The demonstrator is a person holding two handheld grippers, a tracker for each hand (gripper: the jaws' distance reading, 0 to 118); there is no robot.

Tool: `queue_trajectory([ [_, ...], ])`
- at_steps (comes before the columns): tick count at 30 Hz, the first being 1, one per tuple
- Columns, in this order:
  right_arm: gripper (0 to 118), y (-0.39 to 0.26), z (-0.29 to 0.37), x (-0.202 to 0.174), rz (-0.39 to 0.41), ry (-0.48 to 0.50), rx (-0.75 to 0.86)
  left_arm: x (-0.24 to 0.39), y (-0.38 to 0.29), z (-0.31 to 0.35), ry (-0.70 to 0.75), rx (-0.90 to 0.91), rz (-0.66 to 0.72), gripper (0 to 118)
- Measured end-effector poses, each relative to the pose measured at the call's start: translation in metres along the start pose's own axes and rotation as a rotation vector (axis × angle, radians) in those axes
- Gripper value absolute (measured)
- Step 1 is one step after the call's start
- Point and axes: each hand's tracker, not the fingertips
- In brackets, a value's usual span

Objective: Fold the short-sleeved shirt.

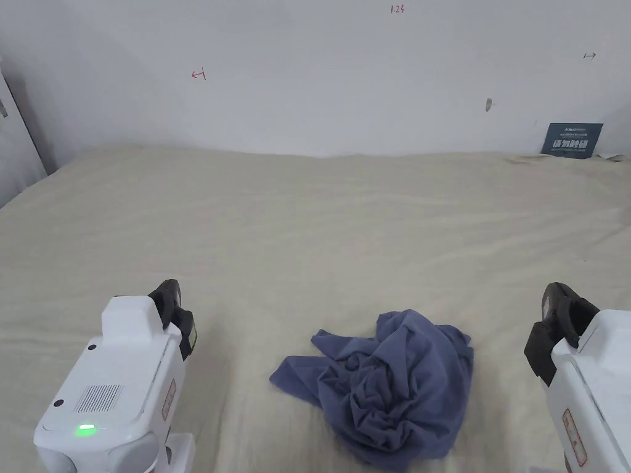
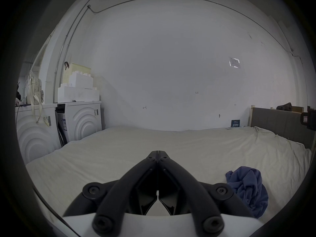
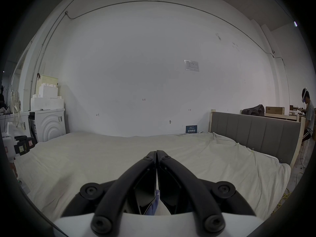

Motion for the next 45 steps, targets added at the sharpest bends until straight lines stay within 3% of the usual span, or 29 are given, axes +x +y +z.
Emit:
queue_trajectory([
  [6,0,0.0,-0.003,0.0,0.002,0.005,0.002,0.005,0.009,-0.009,-0.046,-0.048,0.018,0],
  [15,0,-0.004,-0.012,-0.001,0.002,0.007,-0.014,0.032,0.022,-0.08,-0.193,-0.426,0.103,0],
  [21,0,-0.013,-0.023,0.002,0.001,0.002,-0.038,0.058,-0.009,-0.128,-0.287,-0.675,0.055,0],
  [26,0,-0.02,-0.029,0.005,-0.001,-0.008,-0.066,0.083,-0.046,-0.15,-0.316,-0.811,-0.07,0],
  [29,0,-0.024,-0.032,0.006,-0.002,-0.015,-0.083,0.089,-0.064,-0.157,-0.307,-0.877,-0.062,0],
  [31,0,-0.029,-0.035,0.01,-0.005,-0.018,-0.092,0.093,-0.074,-0.162,-0.311,-0.909,-0.075,13],
  [34,0,-0.033,-0.035,0.013,-0.004,-0.023,-0.101,0.095,-0.083,-0.166,-0.316,-0.957,-0.069,50],
  [35,0,-0.034,-0.036,0.013,-0.004,-0.025,-0.104,0.096,-0.085,-0.167,-0.312,-0.957,-0.071,69],
  [37,0,-0.035,-0.036,0.015,-0.007,-0.027,-0.11,0.102,-0.087,-0.162,-0.284,-0.972,-0.1,88],
  [41,0,-0.036,-0.034,0.015,-0.011,-0.029,-0.117,0.107,-0.097,-0.161,-0.26,-1.008,-0.144,93],
  [45,0,-0.038,-0.034,0.017,-0.006,-0.027,-0.121,0.102,-0.113,-0.172,-0.262,-1.056,-0.131,85],
])
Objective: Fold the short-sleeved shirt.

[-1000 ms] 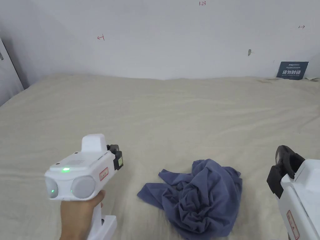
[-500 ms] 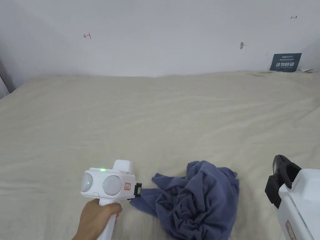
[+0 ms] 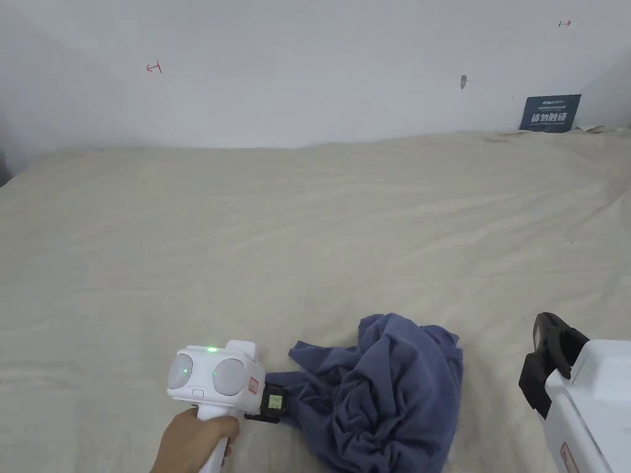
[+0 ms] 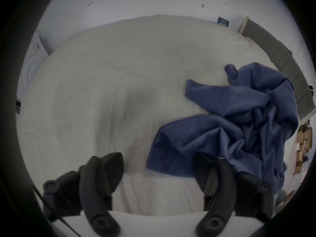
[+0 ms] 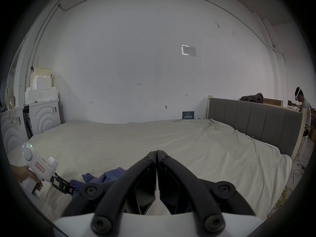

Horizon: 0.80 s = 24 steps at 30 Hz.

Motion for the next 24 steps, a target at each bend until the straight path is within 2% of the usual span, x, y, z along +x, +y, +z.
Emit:
queue_trajectory([
  [1,0,0.0,0.0,0.0,0.0,0.0,-0.001,0.0,0.0,0.0,-0.003,-0.005,0.014,77],
  [3,0,0.0,0.0,0.001,0.001,0.0,-0.002,0.004,0.0,0.002,0.006,0.004,0.0,69],
  [8,0,0.002,-0.002,0.002,0.005,-0.001,0.0,0.012,0.0,0.008,-0.056,0.021,-0.062,1],
  [17,0,0.013,-0.044,0.007,0.018,0.023,-0.069,-0.006,-0.003,0.055,-0.142,0.172,0.0,0],
  [23,0,0.008,-0.12,0.005,0.11,0.134,-0.304,-0.014,-0.006,0.084,-0.161,0.229,0.015,0],
  [24,0,0.003,-0.133,0.005,0.093,0.151,-0.322,-0.015,-0.007,0.086,-0.16,0.234,0.015,0],
])
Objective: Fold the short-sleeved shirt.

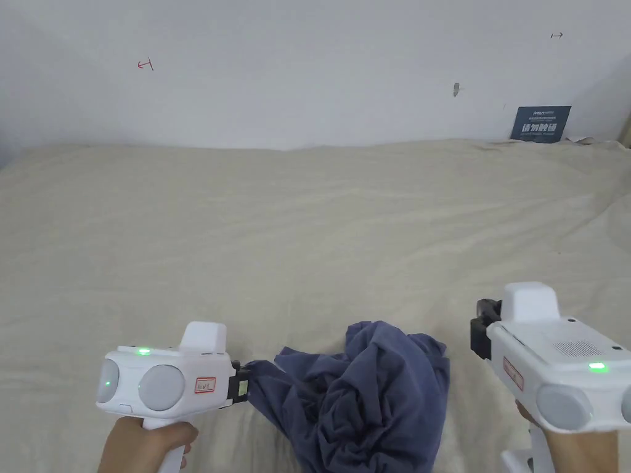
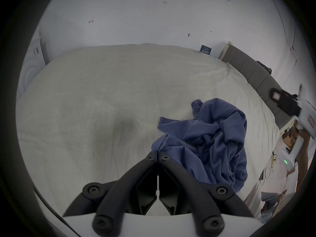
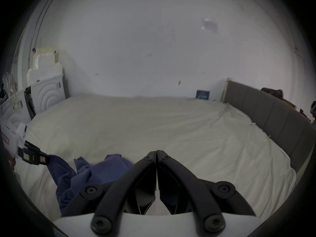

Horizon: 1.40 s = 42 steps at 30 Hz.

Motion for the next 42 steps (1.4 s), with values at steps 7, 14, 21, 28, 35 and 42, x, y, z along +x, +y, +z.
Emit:
queue_trajectory([
  [7,28,-0.008,-0.084,0.008,-0.055,0.09,-0.246,-0.005,-0.002,0.007,0.003,0.014,0.015,0],
  [14,90,-0.023,-0.135,0.009,-0.069,0.069,-0.357,-0.012,-0.006,0.004,0.003,0.004,0.024,0],
  [21,84,-0.03,-0.15,0.008,-0.113,0.042,-0.413,-0.014,-0.009,0.004,0.006,-0.007,0.022,0],
  [28,13,-0.044,-0.158,-0.006,-0.068,0.072,-0.46,-0.014,-0.009,0.005,0.004,-0.007,0.025,0],
  [35,2,-0.034,-0.131,-0.005,-0.083,0.08,-0.389,-0.015,-0.012,0.006,0.003,-0.001,0.035,0],
  [42,2,0.032,-0.063,0.011,-0.085,0.103,-0.188,-0.02,-0.005,0.021,-0.019,0.064,0.096,0],
])
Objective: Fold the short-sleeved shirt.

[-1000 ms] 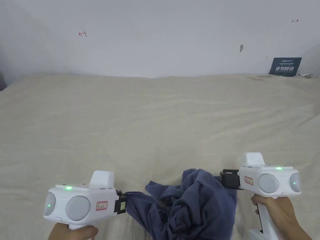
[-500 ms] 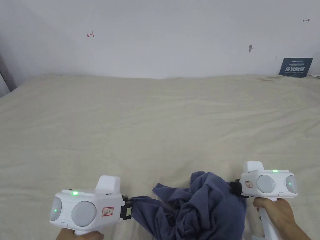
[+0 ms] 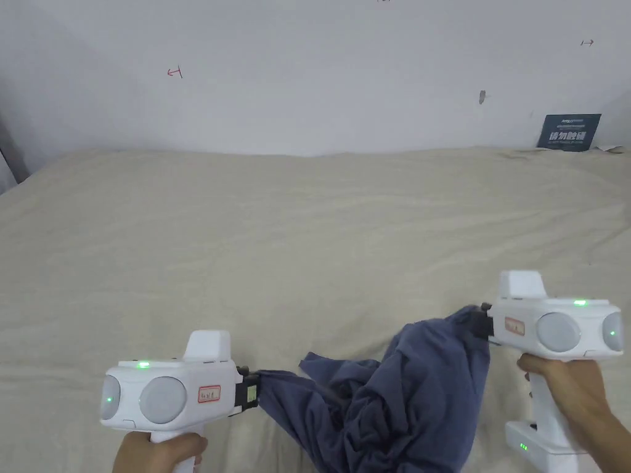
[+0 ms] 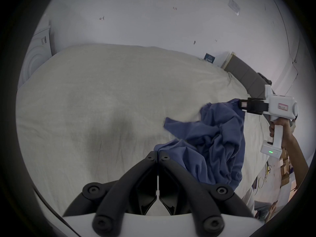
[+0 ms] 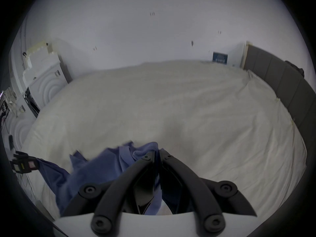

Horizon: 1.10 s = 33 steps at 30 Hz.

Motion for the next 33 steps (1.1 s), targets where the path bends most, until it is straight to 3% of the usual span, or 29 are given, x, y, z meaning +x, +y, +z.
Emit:
queue_trajectory([
  [5,2,0.05,0.061,0.016,0.04,-0.041,0.141,-0.007,0.029,0.031,0.011,0.098,0.019,0],
  [10,2,0.099,0.111,0.042,0.027,-0.102,0.244,-0.029,0.079,0.074,0.054,0.217,0.047,0],
  [21,2,0.225,0.14,0.095,-0.04,-0.213,0.367,-0.044,0.253,0.139,0.193,0.383,0.056,0],
  [26,2,0.269,0.127,0.098,-0.064,-0.23,0.41,-0.035,0.322,0.146,0.249,0.435,0.033,0],
  [33,2,0.296,0.13,0.064,-0.053,-0.232,0.477,-0.016,0.379,0.163,0.299,0.548,-0.005,0],
])
